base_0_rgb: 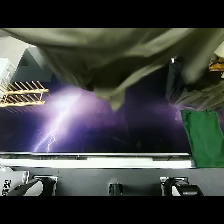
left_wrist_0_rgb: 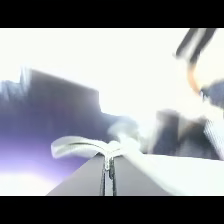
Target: Fold the clothes and pants, and hang the long-sleeved shirts on hangers.
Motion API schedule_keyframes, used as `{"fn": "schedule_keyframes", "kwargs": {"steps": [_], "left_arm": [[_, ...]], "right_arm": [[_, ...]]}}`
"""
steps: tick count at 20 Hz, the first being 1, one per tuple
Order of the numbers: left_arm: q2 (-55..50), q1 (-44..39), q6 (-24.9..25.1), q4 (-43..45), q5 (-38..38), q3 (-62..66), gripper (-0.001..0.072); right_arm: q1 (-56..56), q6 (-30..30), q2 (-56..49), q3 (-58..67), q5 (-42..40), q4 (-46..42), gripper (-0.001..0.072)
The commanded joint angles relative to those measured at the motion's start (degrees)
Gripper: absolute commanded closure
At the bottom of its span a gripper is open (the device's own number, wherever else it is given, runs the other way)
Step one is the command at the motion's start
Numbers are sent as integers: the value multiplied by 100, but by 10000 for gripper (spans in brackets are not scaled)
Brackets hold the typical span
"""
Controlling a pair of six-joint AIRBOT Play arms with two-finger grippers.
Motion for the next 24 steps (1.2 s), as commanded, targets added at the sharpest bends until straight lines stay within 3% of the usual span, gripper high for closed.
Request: {"fn": "schedule_keyframes", "kwargs": {"steps": [1, 3, 7, 14, 17, 20, 24], "left_arm": [[1231, 463, -341, 348, 37, 162, 689], [1622, 511, -518, 717, 87, 162, 689], [1672, 509, -525, 791, 111, 101, 689], [492, 319, -380, 20, 9, -2011, 689], [-492, -138, 175, 22, 76, -3064, 690], [-1718, -538, 302, 17, 81, -3383, 689], [-2800, -898, 343, 17, 501, -3320, 689]], "right_arm": [[-83, 1080, 658, 1062, 55, -1827, 681], [-83, 1449, 767, 1191, 72, -2317, 681], [-83, 1971, 286, 1193, 498, -2337, 681], [127, 1869, -2579, 1191, 2208, -1659, 680], [654, 1727, -4089, 1193, 1860, -1668, 680], [1060, 1694, -5399, 1193, 1261, -1617, 680], [1154, 1810, -6371, 1193, 752, -1082, 679]]}}
